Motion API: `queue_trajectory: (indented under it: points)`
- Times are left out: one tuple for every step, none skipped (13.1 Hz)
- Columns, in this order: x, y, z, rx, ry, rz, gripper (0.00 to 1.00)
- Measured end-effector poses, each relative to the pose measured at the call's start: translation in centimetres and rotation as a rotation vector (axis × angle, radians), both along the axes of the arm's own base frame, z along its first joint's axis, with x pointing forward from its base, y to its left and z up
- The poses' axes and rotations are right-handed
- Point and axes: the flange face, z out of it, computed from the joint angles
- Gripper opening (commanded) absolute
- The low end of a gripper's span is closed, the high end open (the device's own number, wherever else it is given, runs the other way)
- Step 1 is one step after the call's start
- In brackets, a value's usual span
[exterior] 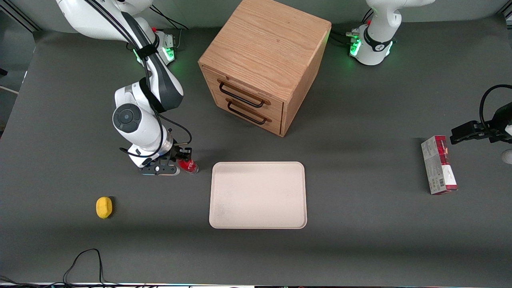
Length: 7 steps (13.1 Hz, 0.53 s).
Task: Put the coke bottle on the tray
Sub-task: 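Lower the right gripper and close it around the bottle's body, then carry the held bottle over the white tray with the right gripper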
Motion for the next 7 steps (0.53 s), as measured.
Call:
queue_trajectory:
  points:
    - [0.06,-0.10,0.06,0.000,0.000,-0.002,0.00]
    - [0.06,-0.11,0.06,0.000,0.000,-0.002,0.00]
    - [0.06,-0.11,0.06,0.000,0.000,-0.002,0.00]
    - [0.07,-0.11,0.07,0.000,0.000,-0.002,0.00]
    - [0.09,-0.10,0.10,0.000,0.000,-0.002,0.00]
    - [0.20,-0.11,0.28,0.000,-0.001,-0.003,0.00]
    - [0.47,-0.24,0.85,-0.003,0.006,-0.006,0.00]
